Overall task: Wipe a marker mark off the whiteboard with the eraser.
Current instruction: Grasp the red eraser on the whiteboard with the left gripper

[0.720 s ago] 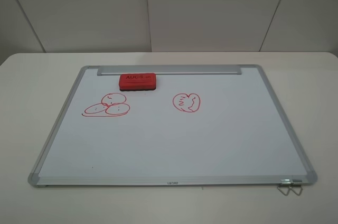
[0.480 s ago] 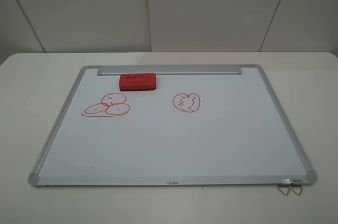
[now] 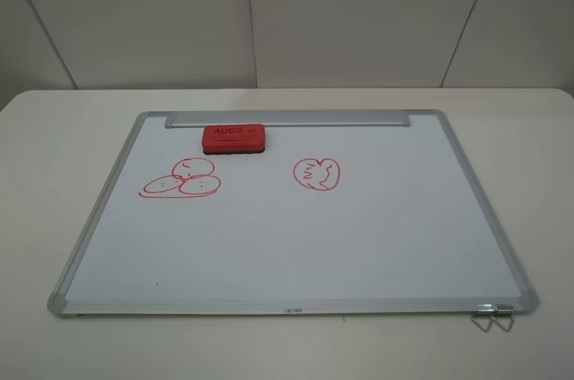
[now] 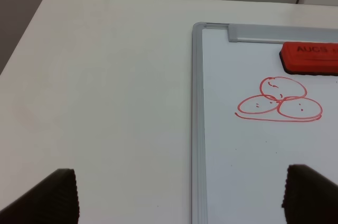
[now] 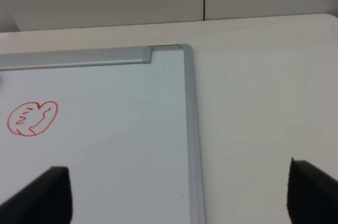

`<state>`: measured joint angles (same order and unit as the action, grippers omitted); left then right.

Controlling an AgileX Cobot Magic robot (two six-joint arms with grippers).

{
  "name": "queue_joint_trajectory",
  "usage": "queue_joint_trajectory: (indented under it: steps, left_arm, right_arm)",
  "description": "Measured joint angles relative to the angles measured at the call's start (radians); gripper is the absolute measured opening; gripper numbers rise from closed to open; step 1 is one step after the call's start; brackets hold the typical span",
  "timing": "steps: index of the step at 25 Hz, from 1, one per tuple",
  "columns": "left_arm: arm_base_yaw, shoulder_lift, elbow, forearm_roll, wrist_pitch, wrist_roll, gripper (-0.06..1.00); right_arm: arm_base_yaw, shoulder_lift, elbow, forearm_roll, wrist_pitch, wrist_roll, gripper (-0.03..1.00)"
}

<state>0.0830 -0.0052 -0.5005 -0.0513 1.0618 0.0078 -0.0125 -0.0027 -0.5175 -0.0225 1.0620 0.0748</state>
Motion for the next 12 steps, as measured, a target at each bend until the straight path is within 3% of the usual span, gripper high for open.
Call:
queue_joint_trajectory:
  steps: [12]
  left_arm:
    - [0.000, 0.000, 0.000, 0.000, 0.000, 0.000, 0.77]
  right_arm:
    - [0.000, 0.000, 0.000, 0.000, 0.000, 0.000, 0.72]
